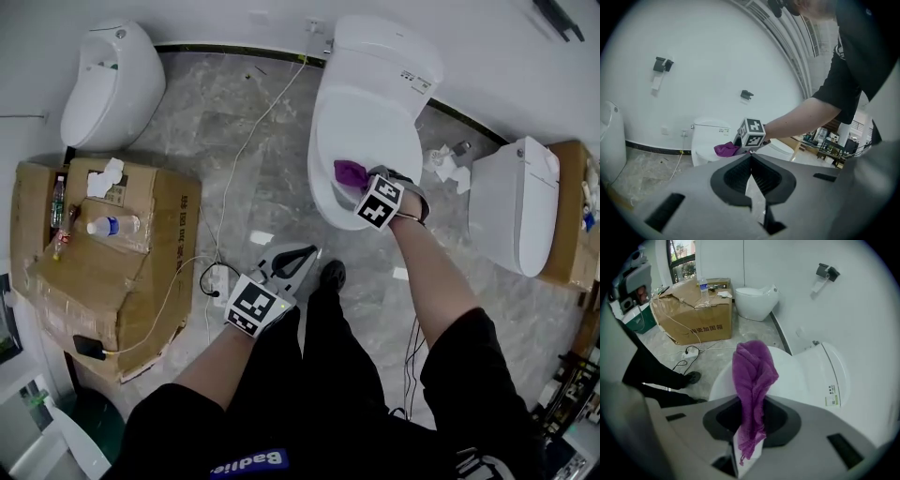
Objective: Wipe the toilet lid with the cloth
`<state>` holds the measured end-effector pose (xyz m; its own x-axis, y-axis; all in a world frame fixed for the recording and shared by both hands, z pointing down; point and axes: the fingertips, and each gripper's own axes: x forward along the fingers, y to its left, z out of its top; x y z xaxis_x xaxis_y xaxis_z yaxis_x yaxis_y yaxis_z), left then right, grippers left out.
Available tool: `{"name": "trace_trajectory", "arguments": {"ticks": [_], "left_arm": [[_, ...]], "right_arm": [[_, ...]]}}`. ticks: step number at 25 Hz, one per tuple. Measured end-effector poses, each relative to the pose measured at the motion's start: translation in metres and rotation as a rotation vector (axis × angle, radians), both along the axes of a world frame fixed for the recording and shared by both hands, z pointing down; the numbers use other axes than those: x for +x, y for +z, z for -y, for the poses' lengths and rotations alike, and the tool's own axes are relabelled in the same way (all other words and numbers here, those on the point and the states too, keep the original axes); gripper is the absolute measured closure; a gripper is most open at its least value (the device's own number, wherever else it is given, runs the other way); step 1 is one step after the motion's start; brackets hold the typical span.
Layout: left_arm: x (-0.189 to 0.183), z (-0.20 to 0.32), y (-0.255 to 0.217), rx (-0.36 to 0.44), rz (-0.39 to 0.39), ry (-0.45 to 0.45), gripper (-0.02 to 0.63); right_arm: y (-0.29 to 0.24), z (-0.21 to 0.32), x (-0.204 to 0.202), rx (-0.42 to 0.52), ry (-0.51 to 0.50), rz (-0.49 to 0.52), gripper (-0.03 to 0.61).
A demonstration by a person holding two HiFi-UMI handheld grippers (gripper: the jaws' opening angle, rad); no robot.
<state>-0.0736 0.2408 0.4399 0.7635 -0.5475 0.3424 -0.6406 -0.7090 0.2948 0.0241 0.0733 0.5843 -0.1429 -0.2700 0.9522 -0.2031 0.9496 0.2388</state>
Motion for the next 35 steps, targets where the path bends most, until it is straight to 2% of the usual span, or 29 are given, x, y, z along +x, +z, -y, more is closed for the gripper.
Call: {"name": "trace_trajectory", "arguments": {"ticks": [7,11,14,20,24,29,32,35], "left_arm": [[-0.031,-0.016,-0.046,0.042,0.008,0.061,0.597],[-0.031,-0.03,-0.077,0.06,0.008,0.125,0.597],[-0.032,-0.039,-0.105,0.074,-0.003,0.138,0.597],[-0.002,-0.054,-0.164,0.081,-0.045,0.128,0.597],[0.038,-0.066,-0.208,0.05,-0.148,0.111,0.597],[0.083,-0.073,-0.262,0.105,-0.216,0.144,0.597],[0.097,-0.082,-0.29,0.14,-0.232,0.178,0.597],[0.102,-0.087,-0.317,0.165,-0.261,0.167,0.597]], "right_arm": [[-0.048,-0.092,0.0,-0.053,0.083,0.018,0.482],[-0.095,-0.15,-0.001,-0.051,0.138,0.069,0.482],[-0.134,-0.185,0.001,-0.028,0.193,0.129,0.482],[-0.217,-0.225,0.02,0.028,0.287,0.326,0.482],[-0.27,-0.245,0.022,0.068,0.237,0.433,0.48],[-0.332,-0.255,0.036,0.12,0.249,0.603,0.48],[-0.367,-0.259,0.04,0.119,0.307,0.766,0.482],[-0.399,-0.259,0.043,0.111,0.364,0.956,0.482]]}}
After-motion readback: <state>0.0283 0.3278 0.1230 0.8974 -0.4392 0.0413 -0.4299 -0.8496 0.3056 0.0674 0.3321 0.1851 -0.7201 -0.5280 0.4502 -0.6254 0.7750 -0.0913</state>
